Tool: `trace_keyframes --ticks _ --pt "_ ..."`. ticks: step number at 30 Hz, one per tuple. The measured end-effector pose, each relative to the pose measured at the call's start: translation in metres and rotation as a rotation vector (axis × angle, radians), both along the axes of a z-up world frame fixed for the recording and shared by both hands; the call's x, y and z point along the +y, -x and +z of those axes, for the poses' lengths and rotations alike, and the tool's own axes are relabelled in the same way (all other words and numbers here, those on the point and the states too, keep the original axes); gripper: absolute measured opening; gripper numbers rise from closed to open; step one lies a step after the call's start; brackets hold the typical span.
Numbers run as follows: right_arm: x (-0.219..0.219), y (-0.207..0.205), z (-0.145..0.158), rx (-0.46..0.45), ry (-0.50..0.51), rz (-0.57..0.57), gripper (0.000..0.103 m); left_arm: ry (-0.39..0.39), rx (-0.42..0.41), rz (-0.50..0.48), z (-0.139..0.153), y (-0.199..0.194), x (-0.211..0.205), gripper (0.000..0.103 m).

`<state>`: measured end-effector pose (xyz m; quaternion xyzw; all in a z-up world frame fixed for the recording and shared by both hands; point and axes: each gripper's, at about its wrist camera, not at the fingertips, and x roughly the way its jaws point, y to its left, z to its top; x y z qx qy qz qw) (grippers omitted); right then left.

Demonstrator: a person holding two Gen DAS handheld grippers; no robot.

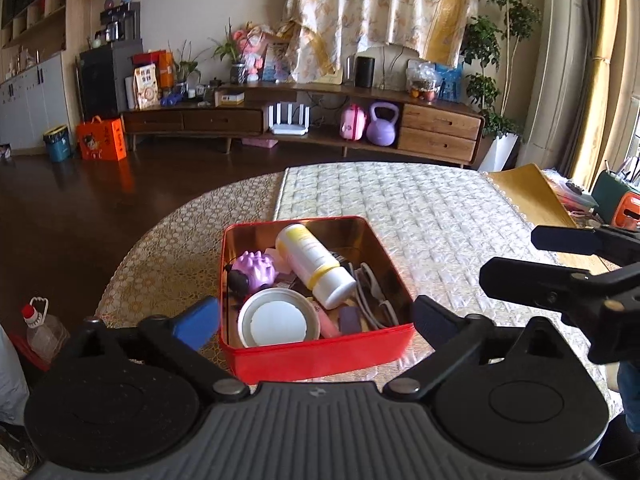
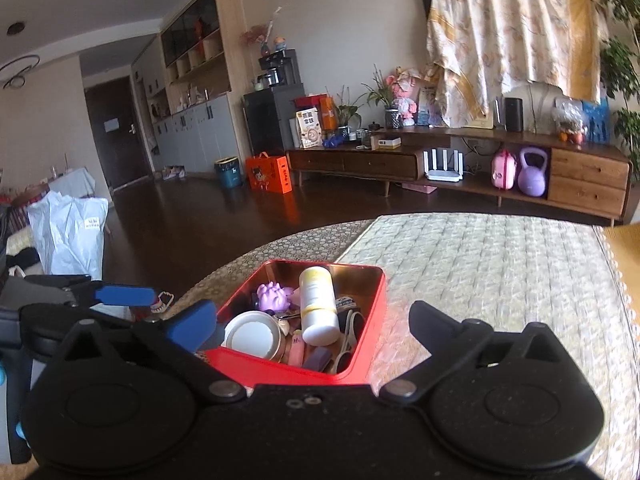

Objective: Organize rigid objects

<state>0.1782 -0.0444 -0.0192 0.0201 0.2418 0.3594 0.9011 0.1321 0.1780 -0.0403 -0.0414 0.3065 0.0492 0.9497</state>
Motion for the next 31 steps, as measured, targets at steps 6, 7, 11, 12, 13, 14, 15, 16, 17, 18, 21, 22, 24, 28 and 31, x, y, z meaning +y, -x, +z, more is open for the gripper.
trace_keyframes --ticks 6,7,11,12,13,14,15,16,17,18,21,22,24,28,31 --pt "-0.012 0.004 -0.002 0.019 -0.031 -0.032 0.103 0.003 -0.008 -0.004 0.003 0.008 -0.011 0.103" --pt "-0.014 0.005 -0.002 0.022 -0.035 -0.035 0.103 0.005 -0.007 -0.005 0.003 0.01 -0.012 0.103" --pt "-0.02 0.008 -0.004 0.027 -0.041 -0.041 0.103 0.009 -0.011 -0.003 0.002 0.016 -0.018 0.103" --pt "-0.021 0.009 -0.005 0.028 -0.041 -0.042 0.103 0.008 -0.012 -0.003 0.002 0.017 -0.02 0.103" --pt "-0.022 0.01 -0.006 0.03 -0.04 -0.041 0.103 0.009 -0.011 -0.003 0.002 0.018 -0.02 0.103" --pt "-0.022 0.011 -0.007 0.032 -0.039 -0.04 0.103 0.009 -0.012 0.0 0.002 0.017 -0.02 0.103" --pt "-0.023 0.011 -0.007 0.035 -0.039 -0.04 0.103 0.012 -0.011 0.001 0.001 0.019 -0.021 0.103" --pt "-0.024 0.012 -0.008 0.038 -0.039 -0.041 0.103 0.015 -0.008 -0.002 0.0 0.02 -0.021 0.103" --pt "-0.024 0.012 -0.008 0.039 -0.038 -0.041 0.103 0.019 -0.006 -0.003 0.0 0.021 -0.023 0.103" --pt "-0.024 0.012 -0.009 0.04 -0.037 -0.04 0.103 0.023 -0.003 -0.004 -0.001 0.022 -0.023 0.103" --pt "-0.024 0.013 -0.009 0.044 -0.039 -0.042 0.103 0.032 0.004 -0.004 -0.004 0.024 -0.024 0.103" --pt "-0.024 0.014 -0.01 0.046 -0.039 -0.042 0.103 0.032 0.006 -0.004 -0.005 0.024 -0.024 0.103" --pt "-0.024 0.015 -0.011 0.047 -0.039 -0.042 0.103 0.037 0.012 -0.002 -0.007 0.025 -0.024 0.103" --pt "-0.026 0.016 -0.014 0.053 -0.041 -0.05 0.103 0.032 0.013 0.006 -0.007 0.025 -0.025 0.103" --pt "-0.03 0.016 -0.017 0.058 -0.042 -0.064 0.103 0.032 0.016 0.005 -0.006 0.025 -0.025 0.103"
